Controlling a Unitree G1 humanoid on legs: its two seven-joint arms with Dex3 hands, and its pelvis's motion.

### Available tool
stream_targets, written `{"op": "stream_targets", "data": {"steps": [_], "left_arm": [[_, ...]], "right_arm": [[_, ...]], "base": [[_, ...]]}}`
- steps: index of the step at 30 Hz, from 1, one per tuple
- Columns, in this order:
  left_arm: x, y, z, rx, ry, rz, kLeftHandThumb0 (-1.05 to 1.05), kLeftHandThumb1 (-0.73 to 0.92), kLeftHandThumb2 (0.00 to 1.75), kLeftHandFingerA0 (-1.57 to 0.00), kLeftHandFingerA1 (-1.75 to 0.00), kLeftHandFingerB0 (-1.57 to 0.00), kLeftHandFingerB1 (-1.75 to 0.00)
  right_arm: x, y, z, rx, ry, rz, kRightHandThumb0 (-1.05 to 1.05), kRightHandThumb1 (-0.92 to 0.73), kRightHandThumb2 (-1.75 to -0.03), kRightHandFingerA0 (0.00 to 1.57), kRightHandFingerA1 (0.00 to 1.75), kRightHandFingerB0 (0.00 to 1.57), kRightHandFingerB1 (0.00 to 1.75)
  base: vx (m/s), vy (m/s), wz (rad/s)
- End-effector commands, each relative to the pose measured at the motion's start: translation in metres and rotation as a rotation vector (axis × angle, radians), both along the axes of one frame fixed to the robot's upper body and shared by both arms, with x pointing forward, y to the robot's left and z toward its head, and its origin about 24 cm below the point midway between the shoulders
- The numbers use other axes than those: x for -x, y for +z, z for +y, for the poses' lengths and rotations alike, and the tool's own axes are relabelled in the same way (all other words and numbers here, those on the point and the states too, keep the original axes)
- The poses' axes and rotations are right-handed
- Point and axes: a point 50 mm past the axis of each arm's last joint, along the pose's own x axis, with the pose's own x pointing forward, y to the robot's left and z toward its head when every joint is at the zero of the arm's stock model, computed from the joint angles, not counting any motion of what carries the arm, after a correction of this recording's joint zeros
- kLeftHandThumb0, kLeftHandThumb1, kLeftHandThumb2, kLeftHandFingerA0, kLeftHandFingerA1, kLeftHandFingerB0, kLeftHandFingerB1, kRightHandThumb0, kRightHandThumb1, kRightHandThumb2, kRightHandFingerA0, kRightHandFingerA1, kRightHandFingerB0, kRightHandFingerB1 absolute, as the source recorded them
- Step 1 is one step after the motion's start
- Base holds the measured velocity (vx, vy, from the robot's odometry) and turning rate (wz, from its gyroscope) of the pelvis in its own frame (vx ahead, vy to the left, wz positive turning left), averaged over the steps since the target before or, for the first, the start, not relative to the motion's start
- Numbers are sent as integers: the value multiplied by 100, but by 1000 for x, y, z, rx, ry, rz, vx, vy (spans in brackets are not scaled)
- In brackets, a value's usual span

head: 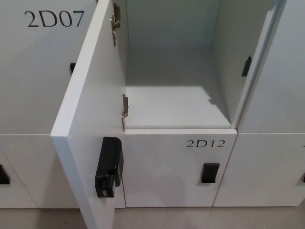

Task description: The robot uses its left hand to push the door of an open cabinet towards the right and closes it

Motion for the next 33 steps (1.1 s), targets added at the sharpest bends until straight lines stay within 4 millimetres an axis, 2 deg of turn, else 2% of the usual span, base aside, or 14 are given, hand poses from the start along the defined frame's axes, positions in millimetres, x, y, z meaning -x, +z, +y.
{"op": "stream_targets", "data": {"steps": [1,7,8,10,14,16,18,22,25,29,30,31,32,33], "left_arm": [[-47,39,-32,-76,-162,-79,-62,84,65,-25,-37,-23,-31],[-62,50,-52,-74,-223,-103,-63,84,65,-25,-36,-23,-31],[-82,62,-84,-123,-322,-127,-68,86,66,-26,-32,-23,-29],[-92,69,-105,-154,-383,-144,-70,88,66,-25,-31,-21,-29],[-95,72,-116,-170,-409,-144,-70,88,66,-25,-31,-21,-29],[-100,75,-135,-161,-462,-151,-73,88,68,-21,-28,-20,-27],[-108,76,-169,-171,-541,-145,-69,88,67,-21,-29,-20,-27],[-112,74,-186,-176,-568,-130,-71,89,67,-21,-29,-19,-27],[-119,69,-214,-165,-619,-108,-72,89,67,-24,-30,-21,-28],[-122,63,-266,-181,-734,-61,-72,92,68,-25,-29,-20,-28],[-123,65,-292,-181,-786,-48,-72,92,70,-24,-29,-19,-27],[-123,67,-309,-183,-820,-41,-72,92,70,-24,-29,-19,-27],[-119,77,-352,-184,-929,-50,-35,52,110,0,-48,0,-47],[-109,90,-396,-198,-1049,-67,-35,52,110,0,-48,0,-47]], "right_arm": [[-5,1,-1,-2,-4,-19,-54,-88,-67,33,32,35,32],[-6,2,0,-1,2,-25,-54,-88,-67,33,33,35,32],[-11,3,0,2,3,-33,-54,-88,-67,32,32,35,32],[-14,3,0,5,5,-39,-54,-88,-67,32,32,35,32],[-16,3,0,7,7,-41,-54,-88,-67,32,32,35,32],[-19,5,0,7,13,-52,-53,-88,-67,33,33,36,33],[-22,5,0,0,12,-59,-53,-88,-67,32,32,35,32],[-25,6,0,4,19,-65,-53,-88,-67,32,32,35,32],[-30,8,0,10,24,-84,-54,-88,-67,33,32,36,32],[-38,10,0,5,24,-102,-54,-88,-67,33,32,37,33],[-39,11,0,9,26,-107,-63,-75,-103,27,47,31,48],[-40,11,-1,11,27,-111,-63,-75,-103,27,47,31,48],[-40,11,0,15,32,-109,-54,-88,-67,33,33,37,33],[-40,10,2,16,37,-104,-54,-88,-67,33,33,37,33]], "base": [[0,0,0],[0,0,0],[0,0,0],[0,0,0],[0,0,0],[0,0,0],[0,0,0],[0,0,0],[0,0,0],[0,0,0],[0,0,0],[0,0,0],[0,0,0],[0,0,0]]}}
